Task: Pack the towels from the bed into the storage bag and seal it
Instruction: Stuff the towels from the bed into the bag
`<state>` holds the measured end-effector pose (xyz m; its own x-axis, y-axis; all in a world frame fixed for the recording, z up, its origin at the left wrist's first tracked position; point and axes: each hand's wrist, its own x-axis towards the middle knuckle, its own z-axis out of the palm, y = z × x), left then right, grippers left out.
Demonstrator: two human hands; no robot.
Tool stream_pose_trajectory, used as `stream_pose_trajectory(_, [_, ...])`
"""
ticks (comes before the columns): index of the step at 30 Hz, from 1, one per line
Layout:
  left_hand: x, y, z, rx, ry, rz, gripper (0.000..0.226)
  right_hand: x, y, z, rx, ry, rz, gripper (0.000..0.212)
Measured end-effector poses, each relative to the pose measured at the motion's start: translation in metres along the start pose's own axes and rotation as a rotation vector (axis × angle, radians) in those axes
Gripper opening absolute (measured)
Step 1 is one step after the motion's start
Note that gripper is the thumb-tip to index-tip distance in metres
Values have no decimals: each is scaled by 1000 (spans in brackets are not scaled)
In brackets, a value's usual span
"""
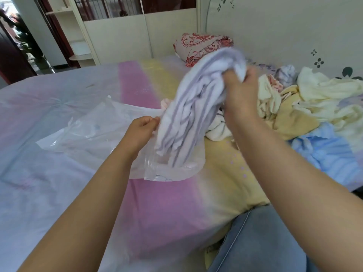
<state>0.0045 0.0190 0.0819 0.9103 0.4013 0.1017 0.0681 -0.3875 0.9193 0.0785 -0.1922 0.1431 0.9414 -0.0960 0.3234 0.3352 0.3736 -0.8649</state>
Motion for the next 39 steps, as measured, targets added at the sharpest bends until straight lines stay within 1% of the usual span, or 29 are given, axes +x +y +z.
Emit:
stream_pose_trajectory(1, [-1, -1, -2, -19, 7, -10, 32, -12, 18, -1, -156, -39, -25, 17])
stream_pose_trajectory(2, [-1, -3, -3, -35, 16, -16, 34, -26, 37, -5, -320, -126, -45, 22])
stream_pose_trajectory(3, [-1, -4, -4, -49, 20, -16, 36, -40, 56, -10, -479, -264, -32, 25])
stream_pose_trajectory(4, [-2, -6, -4, -60, 14, -11, 38, -54, 72, -16, -610, -442, -1, 24])
stream_pose_trajectory(6, [-3, -8, -3, -56, -6, 6, 40, -78, 100, -26, -879, -855, 108, 12])
stream_pose_trajectory(7, [-4, -9, -2, -46, -10, 22, 40, -83, 110, -29, -1081, -1014, 81, 29])
stream_pose_trajectory(8, [-5, -10, -2, -31, -10, 42, 40, -86, 115, -31, -1292, -1081, 30, 41])
stream_pose_trajectory(10, [-7, -10, -4, 4, -10, 76, 37, -85, 116, -28, -1579, -911, -107, 46])
stream_pose_trajectory(11, [-8, -10, -5, 17, -13, 89, 36, -84, 115, -25, -1651, -852, -95, 49])
stream_pose_trajectory(12, [-10, -9, -5, 25, -22, 102, 36, -83, 114, -22, -1686, -872, -14, 53])
stream_pose_trajectory(14, [-13, -6, -4, 32, -56, 115, 40, -81, 121, -12, -1650, -1029, 230, 60])
stream_pose_trajectory(15, [-15, -5, -3, 33, -77, 120, 42, -78, 125, -5, -1606, -1079, 312, 57])
stream_pose_trajectory(16, [-16, -4, -1, 30, -97, 126, 44, -75, 130, 4, -1560, -1075, 353, 51])
stream_pose_trajectory(18, [-20, -3, 2, 16, -128, 127, 43, -64, 139, 23, -1378, -921, 343, 37])
stream_pose_trajectory(20, [-22, -4, 3, -20, -134, 104, 37, -59, 144, 42, -1002, -777, 313, 21])
stream_pose_trajectory(21, [-22, -4, 3, -37, -126, 88, 37, -59, 143, 50, -843, -810, 313, 15])
stream_pose_trajectory(22, [-22, -6, 2, -52, -114, 74, 38, -60, 143, 55, -755, -882, 338, 16])
stream_pose_trajectory(23, [-20, -7, 2, -65, -101, 66, 39, -63, 144, 56, -743, -956, 376, 20])
stream_pose_trajectory(24, [-19, -9, 2, -72, -87, 63, 40, -66, 145, 54, -798, -1003, 393, 20])
stream_pose_trajectory(25, [-18, -11, 2, -76, -71, 64, 39, -69, 144, 47, -867, -1006, 357, 18])
stream_pose_trajectory(26, [-17, -12, 3, -77, -56, 66, 38, -69, 142, 36, -918, -963, 279, 17])
stream_pose_trajectory(28, [-14, -15, 8, -73, -34, 66, 40, -70, 136, 3, -950, -727, 98, 21])
stream_pose_trajectory(30, [-12, -18, 15, -64, -21, 75, 39, -67, 123, -40, -1015, -411, -95, 24])
stream_pose_trajectory(32, [-8, -19, 22, -55, -14, 80, 35, -50, 112, -83, -1234, -185, -237, 36])
stream_pose_trajectory(33, [-7, -19, 26, -50, -9, 81, 34, -38, 109, -102, -1394, -126, -227, 47])
stream_pose_trajectory(35, [-6, -17, 31, -46, 5, 80, 34, -8, 101, -134, -1671, -127, -12, 67])
stream_pose_trajectory(36, [-6, -16, 33, -47, 13, 79, 33, 5, 99, -145, -1756, -147, 101, 67])
stream_pose_trajectory(37, [-6, -15, 34, -46, 21, 80, 33, 14, 99, -154, -1806, -160, 187, 60])
stream_pose_trajectory(39, [-7, -14, 35, -40, 32, 73, 32, 25, 101, -164, -1779, -153, 228, 44])
